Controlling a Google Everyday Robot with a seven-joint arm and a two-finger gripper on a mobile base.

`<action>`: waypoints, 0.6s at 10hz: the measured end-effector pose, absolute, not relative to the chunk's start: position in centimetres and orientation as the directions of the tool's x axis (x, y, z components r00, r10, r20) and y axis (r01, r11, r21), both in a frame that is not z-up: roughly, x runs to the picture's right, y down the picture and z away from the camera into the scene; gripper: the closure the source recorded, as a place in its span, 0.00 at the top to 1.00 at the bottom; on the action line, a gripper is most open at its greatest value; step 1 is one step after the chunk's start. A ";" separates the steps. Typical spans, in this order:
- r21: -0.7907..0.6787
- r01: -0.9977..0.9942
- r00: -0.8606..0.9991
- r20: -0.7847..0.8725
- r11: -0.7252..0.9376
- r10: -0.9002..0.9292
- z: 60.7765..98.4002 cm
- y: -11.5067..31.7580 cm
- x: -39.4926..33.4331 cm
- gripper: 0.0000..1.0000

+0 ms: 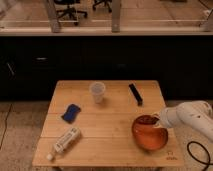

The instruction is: Place the pepper in the ceramic bowl

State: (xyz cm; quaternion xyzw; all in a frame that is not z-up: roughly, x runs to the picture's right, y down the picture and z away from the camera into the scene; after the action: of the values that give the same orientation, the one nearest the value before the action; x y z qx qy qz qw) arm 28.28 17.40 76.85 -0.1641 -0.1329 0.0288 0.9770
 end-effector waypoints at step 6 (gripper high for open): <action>-0.346 -0.015 0.966 0.237 0.938 0.102 76.7 19.1 29.4 0.01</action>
State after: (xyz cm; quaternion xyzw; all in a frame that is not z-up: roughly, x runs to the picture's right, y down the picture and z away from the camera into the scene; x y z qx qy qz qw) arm 29.35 19.14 76.67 -0.1731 -0.1270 0.0300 0.9762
